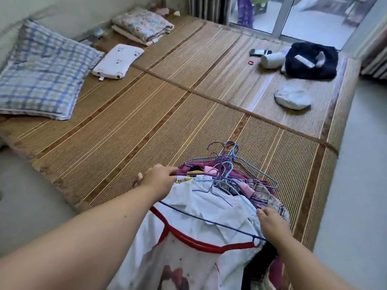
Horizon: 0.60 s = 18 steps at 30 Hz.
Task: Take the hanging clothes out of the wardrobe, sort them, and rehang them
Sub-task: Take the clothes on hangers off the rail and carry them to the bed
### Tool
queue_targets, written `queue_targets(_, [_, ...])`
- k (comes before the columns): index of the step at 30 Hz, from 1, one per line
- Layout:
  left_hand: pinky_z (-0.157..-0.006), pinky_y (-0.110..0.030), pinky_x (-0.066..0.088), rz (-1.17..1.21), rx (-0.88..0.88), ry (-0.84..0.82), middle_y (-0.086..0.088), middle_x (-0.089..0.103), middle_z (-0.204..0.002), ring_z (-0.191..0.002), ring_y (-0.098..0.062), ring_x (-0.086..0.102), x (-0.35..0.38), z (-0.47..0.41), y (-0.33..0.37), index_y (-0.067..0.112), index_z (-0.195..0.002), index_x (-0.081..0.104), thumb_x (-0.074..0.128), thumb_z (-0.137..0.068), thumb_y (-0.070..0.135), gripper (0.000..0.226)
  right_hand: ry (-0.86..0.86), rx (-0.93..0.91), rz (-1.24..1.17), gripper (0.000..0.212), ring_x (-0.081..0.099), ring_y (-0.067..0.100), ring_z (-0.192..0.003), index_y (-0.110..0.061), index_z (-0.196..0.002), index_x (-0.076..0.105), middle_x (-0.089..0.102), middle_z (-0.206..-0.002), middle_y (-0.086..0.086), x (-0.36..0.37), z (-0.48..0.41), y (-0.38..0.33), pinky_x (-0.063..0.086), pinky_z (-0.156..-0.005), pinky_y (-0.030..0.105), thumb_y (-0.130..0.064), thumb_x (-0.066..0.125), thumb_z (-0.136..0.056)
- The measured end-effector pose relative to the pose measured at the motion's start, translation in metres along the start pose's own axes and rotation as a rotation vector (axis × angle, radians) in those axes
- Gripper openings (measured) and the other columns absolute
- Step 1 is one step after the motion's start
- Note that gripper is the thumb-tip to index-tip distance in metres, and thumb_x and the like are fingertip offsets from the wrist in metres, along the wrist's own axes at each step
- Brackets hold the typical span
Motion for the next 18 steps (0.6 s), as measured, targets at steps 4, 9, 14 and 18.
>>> queue_targets(4, [-0.111, -0.055, 0.022, -0.061, 0.000, -0.071, 0.002, 0.038, -0.142, -0.132, -0.020, 0.035, 0.019, 0.008, -0.010, 0.039, -0.136, 0.044, 0.049, -0.087, 0.025, 0.051, 0.001, -0.045, 0.079, 0.047, 0.053, 0.032, -0.117, -0.013, -0.132, 0.048, 0.056, -0.129, 0.017, 0.011, 0.001, -0.012, 0.042, -0.089, 0.034, -0.037, 0.053, -0.092])
queue_targets(9, [-0.109, -0.051, 0.025, -0.011, -0.079, -0.068, 0.006, 0.035, -0.144, -0.131, -0.019, 0.036, 0.011, 0.044, -0.047, 0.041, -0.136, 0.041, 0.050, -0.084, 0.033, 0.053, -0.066, -0.362, 0.212, 0.053, 0.042, 0.025, -0.129, -0.019, -0.141, 0.040, 0.045, -0.141, 0.008, 0.042, 0.031, -0.101, 0.037, -0.102, 0.033, -0.037, 0.054, -0.092])
queue_targets(14, [-0.112, -0.046, 0.026, 0.096, -0.132, 0.027, 0.001, 0.030, -0.149, -0.135, -0.019, 0.034, -0.042, 0.102, -0.102, 0.036, -0.138, 0.042, 0.055, -0.086, 0.036, 0.054, -0.100, -0.771, 0.280, 0.053, 0.040, 0.021, -0.129, -0.025, -0.140, 0.041, 0.042, -0.141, 0.003, 0.069, 0.110, -0.229, 0.036, -0.103, 0.030, -0.036, 0.056, -0.091])
queue_targets(18, [-0.111, -0.044, 0.027, 0.112, -0.203, 0.195, 0.004, 0.026, -0.152, -0.135, -0.019, 0.035, -0.105, 0.178, -0.164, 0.042, -0.137, 0.041, 0.055, -0.085, 0.039, 0.053, -0.092, -1.101, 0.320, 0.051, 0.044, 0.020, -0.125, -0.030, -0.138, 0.043, 0.045, -0.136, 0.001, 0.094, 0.210, -0.320, 0.037, -0.101, 0.028, -0.036, 0.056, -0.089])
Point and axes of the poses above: each hand's wrist, its own z-axis away from the middle knuckle, its own x-axis out of the palm, y = z × x, the point moved 8 cm from there along -z, towards the middle knuckle
